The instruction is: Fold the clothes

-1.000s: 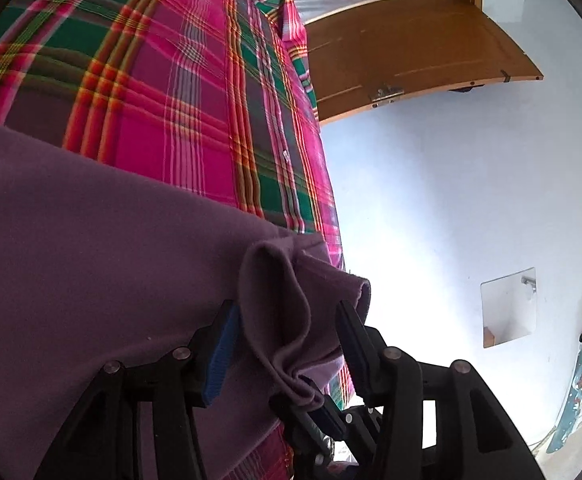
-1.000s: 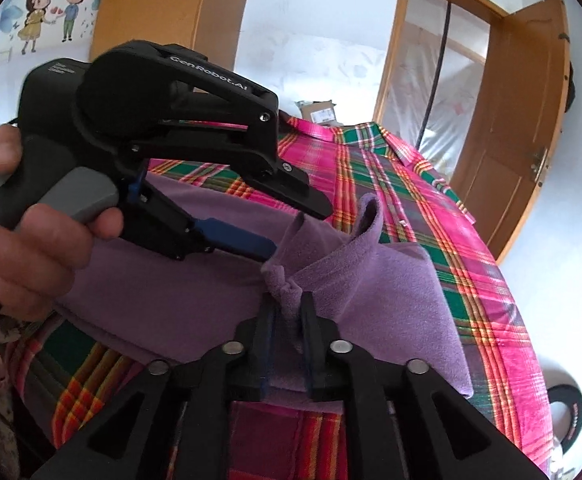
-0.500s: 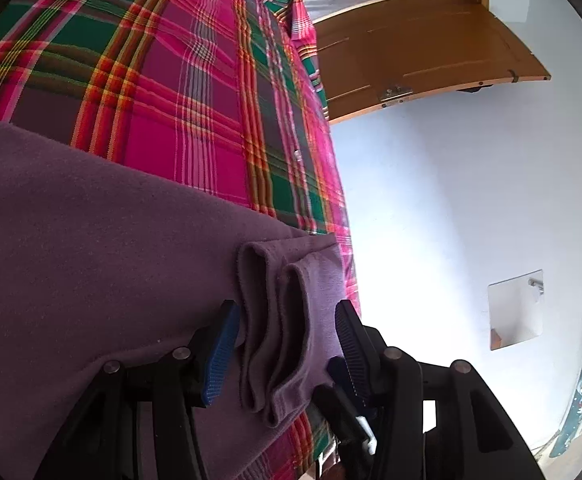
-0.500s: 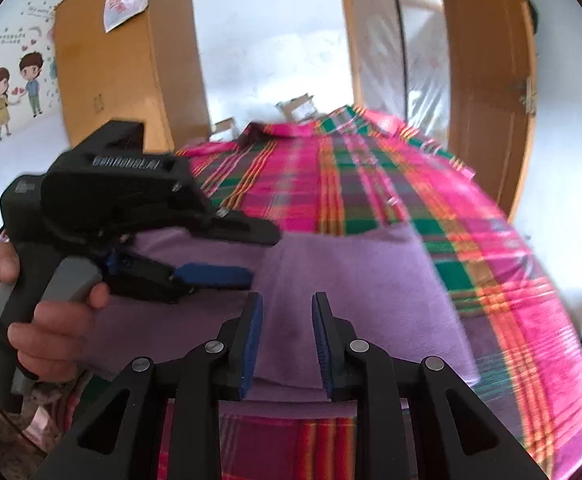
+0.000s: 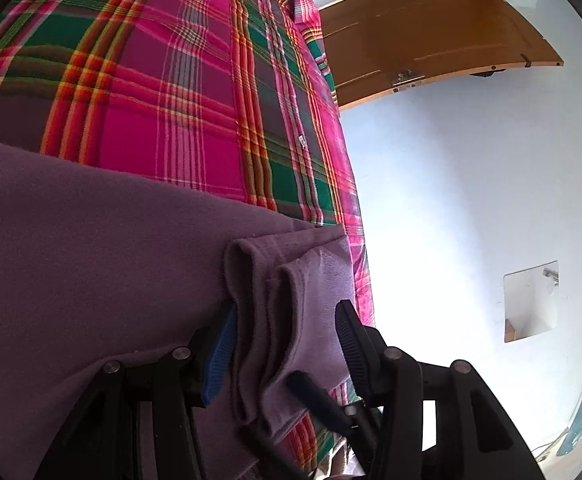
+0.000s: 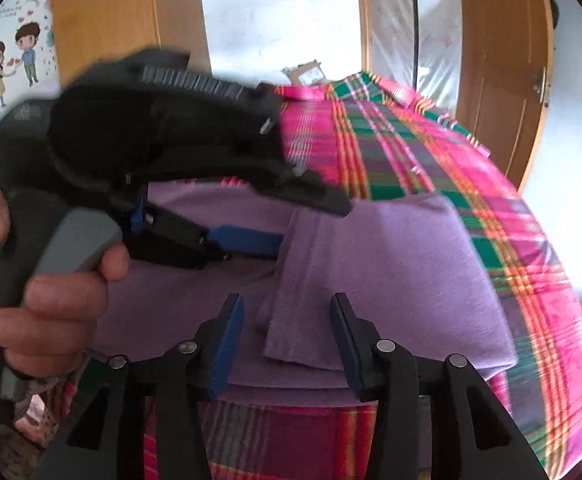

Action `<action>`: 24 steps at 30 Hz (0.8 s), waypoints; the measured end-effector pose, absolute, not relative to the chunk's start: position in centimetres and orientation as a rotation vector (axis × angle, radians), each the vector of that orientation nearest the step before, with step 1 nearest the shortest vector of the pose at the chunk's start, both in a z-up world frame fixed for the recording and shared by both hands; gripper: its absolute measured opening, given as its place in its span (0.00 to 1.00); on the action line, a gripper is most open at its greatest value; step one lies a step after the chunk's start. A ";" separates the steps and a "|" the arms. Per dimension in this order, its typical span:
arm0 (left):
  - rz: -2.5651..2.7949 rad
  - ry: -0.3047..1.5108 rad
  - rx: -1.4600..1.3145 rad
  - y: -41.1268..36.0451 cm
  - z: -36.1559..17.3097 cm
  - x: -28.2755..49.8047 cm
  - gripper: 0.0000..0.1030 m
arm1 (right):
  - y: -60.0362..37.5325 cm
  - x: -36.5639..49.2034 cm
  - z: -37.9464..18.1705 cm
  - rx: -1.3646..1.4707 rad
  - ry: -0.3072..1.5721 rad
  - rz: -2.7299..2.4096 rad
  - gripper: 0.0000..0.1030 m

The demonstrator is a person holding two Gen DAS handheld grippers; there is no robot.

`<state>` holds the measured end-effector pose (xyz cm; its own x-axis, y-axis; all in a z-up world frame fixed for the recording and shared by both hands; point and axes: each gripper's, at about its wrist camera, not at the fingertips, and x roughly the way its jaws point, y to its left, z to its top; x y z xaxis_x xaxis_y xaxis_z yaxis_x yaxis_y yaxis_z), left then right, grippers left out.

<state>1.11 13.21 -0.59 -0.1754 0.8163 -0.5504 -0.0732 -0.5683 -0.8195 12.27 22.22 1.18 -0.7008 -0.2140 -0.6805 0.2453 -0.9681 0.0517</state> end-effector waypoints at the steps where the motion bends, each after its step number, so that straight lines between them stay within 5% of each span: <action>1: 1.802 -0.884 -1.462 13.3 -0.6 1.1 0.48 | 21.9 12.2 1.0 1.074 0.087 -2.697 0.47; 8: 1.805 -0.863 -1.475 13.9 -0.2 0.8 0.47 | 20.5 12.3 0.6 1.089 0.211 -2.782 0.47; 12: 1.816 -0.845 -1.473 13.8 0.0 0.8 0.29 | 20.4 12.2 0.6 1.096 0.199 -2.819 0.46; 15: 1.827 -0.813 -1.453 13.3 0.3 1.1 0.13 | 20.3 12.2 0.6 1.097 0.201 -2.838 0.39; 20: 1.836 -0.810 -1.436 13.0 0.6 1.2 0.11 | 20.2 12.3 1.0 1.089 0.191 -2.848 0.12; 24: 1.826 -0.829 -1.421 11.9 0.8 1.8 0.10 | 19.7 12.8 1.8 1.062 0.214 -2.860 0.11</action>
<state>1.77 11.87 0.75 -0.1817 0.8155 -0.5495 -0.1234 -0.5733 -0.8100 12.79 19.73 1.78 -0.7559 -0.0290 -0.6541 0.1260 -0.9868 -0.1019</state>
